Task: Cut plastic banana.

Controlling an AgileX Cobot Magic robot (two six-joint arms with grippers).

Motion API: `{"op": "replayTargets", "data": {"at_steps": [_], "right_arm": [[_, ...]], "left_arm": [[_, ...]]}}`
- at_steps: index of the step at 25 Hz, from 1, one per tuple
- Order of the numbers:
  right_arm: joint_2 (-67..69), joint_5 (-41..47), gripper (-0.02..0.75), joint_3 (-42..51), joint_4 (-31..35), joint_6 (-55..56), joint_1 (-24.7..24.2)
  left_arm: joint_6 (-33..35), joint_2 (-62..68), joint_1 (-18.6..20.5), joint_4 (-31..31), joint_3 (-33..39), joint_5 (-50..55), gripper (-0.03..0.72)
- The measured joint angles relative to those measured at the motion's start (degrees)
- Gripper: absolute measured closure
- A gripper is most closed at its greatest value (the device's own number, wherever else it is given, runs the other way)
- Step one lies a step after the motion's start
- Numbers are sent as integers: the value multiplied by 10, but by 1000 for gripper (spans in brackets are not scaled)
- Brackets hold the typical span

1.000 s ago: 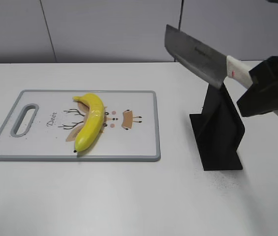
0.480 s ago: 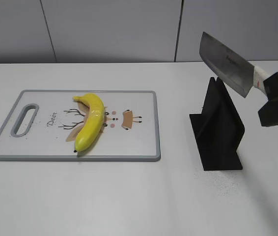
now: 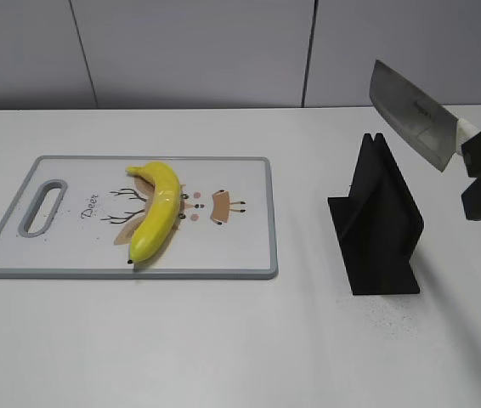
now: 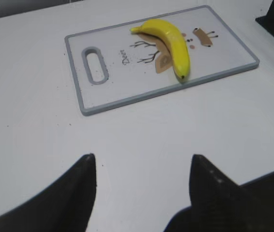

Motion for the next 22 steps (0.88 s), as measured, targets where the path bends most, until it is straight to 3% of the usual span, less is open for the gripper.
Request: {"op": "replayTargets", "data": {"at_steps": [5, 17, 22], "right_arm": [[2, -8, 554, 6, -15, 11, 0], [18, -20, 554, 7, -35, 18, 0], [42, -25, 554, 7, -36, 18, 0]], "left_arm": [[0, -2, 0, 1, 22, -72, 106], [0, -2, 0, 3, 27, -81, 124], [0, -2, 41, 2, 27, -82, 124]]}}
